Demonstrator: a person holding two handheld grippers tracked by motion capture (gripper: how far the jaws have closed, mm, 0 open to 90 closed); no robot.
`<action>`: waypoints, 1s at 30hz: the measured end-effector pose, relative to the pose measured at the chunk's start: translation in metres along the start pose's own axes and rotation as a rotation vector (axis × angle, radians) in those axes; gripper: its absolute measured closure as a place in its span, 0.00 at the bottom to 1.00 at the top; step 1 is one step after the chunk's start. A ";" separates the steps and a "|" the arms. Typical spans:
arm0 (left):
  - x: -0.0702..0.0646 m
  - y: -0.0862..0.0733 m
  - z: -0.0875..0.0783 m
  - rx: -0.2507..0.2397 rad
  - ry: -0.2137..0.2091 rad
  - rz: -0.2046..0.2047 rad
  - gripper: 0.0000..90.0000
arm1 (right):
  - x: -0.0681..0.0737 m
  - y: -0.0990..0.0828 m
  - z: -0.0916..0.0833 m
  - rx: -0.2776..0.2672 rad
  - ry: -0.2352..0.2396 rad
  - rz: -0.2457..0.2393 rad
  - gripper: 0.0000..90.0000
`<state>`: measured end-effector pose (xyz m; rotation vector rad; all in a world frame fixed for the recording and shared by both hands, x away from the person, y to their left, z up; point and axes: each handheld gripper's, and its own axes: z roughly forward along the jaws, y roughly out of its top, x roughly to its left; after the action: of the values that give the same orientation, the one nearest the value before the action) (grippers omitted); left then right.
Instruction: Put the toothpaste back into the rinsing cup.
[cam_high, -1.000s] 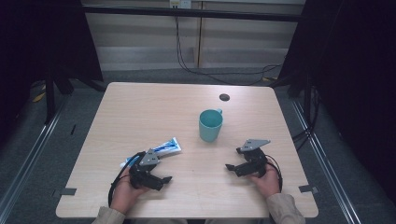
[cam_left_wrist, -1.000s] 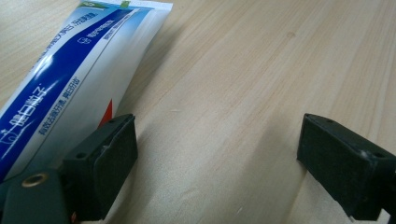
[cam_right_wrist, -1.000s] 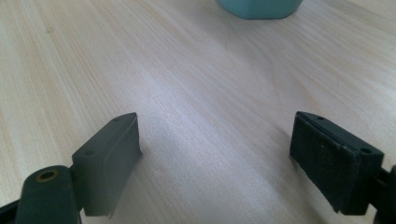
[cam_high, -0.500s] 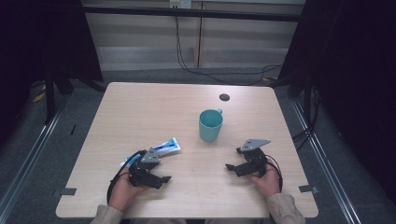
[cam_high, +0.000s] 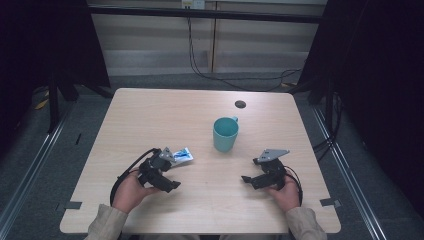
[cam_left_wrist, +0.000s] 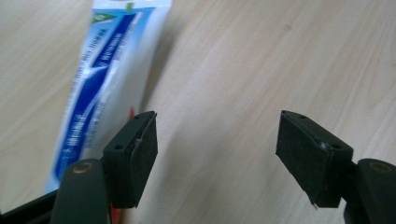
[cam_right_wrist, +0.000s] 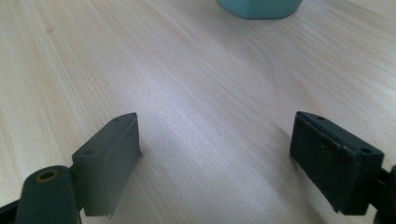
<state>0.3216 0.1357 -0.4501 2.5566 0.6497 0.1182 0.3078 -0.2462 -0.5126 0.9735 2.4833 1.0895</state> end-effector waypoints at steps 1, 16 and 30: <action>0.001 0.002 -0.002 0.009 0.006 0.004 0.33 | 0.000 0.000 0.000 0.000 0.000 0.000 0.17; 0.023 0.007 -0.019 0.085 0.057 0.011 0.35 | 0.000 0.000 0.000 0.000 0.000 0.000 0.17; 0.042 0.003 -0.023 0.133 0.093 -0.011 0.34 | 0.000 0.000 0.000 0.000 0.000 0.000 0.17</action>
<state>0.3554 0.1629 -0.4302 2.6881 0.7296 0.1974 0.3079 -0.2462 -0.5125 0.9739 2.4834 1.0899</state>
